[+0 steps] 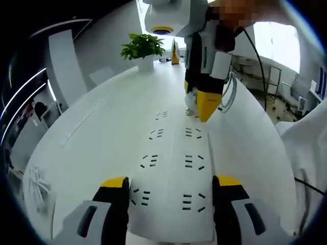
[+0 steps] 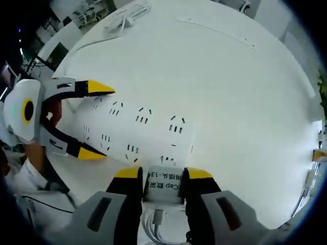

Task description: Straighten the power strip on the desk, plug the charger into it

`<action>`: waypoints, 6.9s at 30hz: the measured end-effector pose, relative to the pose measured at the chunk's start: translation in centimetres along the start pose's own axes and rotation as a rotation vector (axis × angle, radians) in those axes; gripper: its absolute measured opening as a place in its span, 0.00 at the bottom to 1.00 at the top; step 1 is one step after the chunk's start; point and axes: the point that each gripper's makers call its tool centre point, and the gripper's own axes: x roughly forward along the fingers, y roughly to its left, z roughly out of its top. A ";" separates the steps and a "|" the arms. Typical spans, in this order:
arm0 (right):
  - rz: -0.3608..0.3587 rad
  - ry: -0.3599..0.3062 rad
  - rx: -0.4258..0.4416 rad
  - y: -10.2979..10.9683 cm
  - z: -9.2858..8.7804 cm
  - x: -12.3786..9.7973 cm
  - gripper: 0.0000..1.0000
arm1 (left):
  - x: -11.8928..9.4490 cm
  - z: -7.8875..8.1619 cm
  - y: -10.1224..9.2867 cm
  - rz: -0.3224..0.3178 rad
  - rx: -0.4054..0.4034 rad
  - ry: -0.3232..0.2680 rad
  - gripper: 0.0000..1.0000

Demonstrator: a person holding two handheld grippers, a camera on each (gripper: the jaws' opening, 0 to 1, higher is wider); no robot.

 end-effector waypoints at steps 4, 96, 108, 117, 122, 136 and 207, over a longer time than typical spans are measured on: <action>0.038 -0.116 0.010 0.6 1.4 -1.7 0.36 | 0.0 0.0 0.0 -0.001 0.001 -0.004 0.67; 0.090 -0.176 0.080 -0.7 1.8 -2.3 0.24 | 0.7 0.9 0.6 0.039 -0.030 -0.079 0.66; 0.045 -0.132 -0.043 -1.0 3.3 -1.8 0.24 | 0.8 1.1 0.8 0.046 -0.047 -0.124 0.67; 0.016 -0.127 -0.078 -1.5 3.8 -1.3 0.24 | 1.2 1.3 1.1 0.080 -0.039 -0.129 0.68; 0.028 -0.115 -0.079 -2.0 4.8 -1.2 0.23 | 1.1 1.4 1.5 0.095 -0.043 -0.135 0.68; 0.027 0.003 -0.141 -2.2 5.9 -0.5 0.23 | 1.0 1.5 2.0 0.102 -0.074 -0.151 0.68; 0.145 -0.279 -0.328 -2.0 8.7 1.8 0.42 | 1.4 1.9 2.4 0.106 -0.114 -0.220 0.72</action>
